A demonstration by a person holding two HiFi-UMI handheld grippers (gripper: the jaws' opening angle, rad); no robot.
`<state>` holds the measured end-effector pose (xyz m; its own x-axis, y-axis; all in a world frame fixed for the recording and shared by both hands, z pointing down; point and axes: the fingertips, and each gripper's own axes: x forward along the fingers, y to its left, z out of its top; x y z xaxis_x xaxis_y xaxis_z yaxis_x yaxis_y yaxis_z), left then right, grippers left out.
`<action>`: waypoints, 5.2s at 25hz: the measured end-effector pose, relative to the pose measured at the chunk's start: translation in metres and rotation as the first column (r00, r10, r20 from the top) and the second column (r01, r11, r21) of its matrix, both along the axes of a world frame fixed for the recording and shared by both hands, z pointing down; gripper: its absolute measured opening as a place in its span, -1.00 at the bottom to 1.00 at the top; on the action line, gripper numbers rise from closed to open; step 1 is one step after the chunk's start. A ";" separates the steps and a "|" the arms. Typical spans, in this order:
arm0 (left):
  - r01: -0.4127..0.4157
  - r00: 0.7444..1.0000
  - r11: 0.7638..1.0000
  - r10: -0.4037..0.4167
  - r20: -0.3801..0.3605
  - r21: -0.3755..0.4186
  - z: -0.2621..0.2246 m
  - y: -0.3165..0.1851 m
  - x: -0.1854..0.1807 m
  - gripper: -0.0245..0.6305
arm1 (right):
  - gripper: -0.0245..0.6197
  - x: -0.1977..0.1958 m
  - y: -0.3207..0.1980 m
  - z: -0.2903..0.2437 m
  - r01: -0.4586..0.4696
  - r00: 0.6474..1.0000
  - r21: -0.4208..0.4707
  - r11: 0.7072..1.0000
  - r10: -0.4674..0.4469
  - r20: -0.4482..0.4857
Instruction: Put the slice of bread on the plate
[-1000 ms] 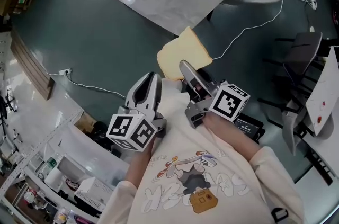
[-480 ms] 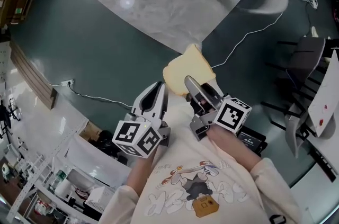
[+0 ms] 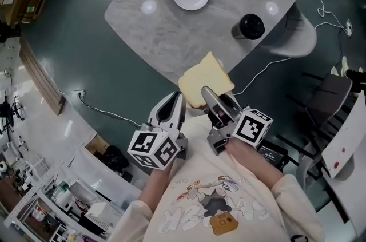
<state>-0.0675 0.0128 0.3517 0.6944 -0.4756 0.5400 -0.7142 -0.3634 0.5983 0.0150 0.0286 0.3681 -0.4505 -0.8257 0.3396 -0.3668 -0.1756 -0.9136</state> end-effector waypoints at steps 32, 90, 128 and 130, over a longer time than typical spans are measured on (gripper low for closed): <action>0.181 0.981 0.981 -0.175 0.087 -0.070 0.100 -0.185 0.090 -0.78 | -0.64 0.079 -0.213 0.110 0.030 0.999 -0.123 0.992 -0.032 -0.021; 0.260 0.964 0.953 -0.249 0.091 -0.155 0.185 -0.222 0.070 -0.78 | 0.28 0.068 -0.298 0.231 0.491 0.512 -0.403 0.773 -0.630 -0.584; 0.254 0.966 0.958 -0.246 0.074 -0.131 0.165 -0.179 0.061 -0.78 | -0.90 0.050 -0.249 0.222 0.406 0.628 -0.418 0.813 -0.580 -0.518; 0.248 0.968 0.961 -0.240 0.074 -0.126 0.162 -0.175 0.058 -0.78 | -0.90 0.045 -0.246 0.215 0.409 0.653 -0.379 0.830 -0.556 -0.514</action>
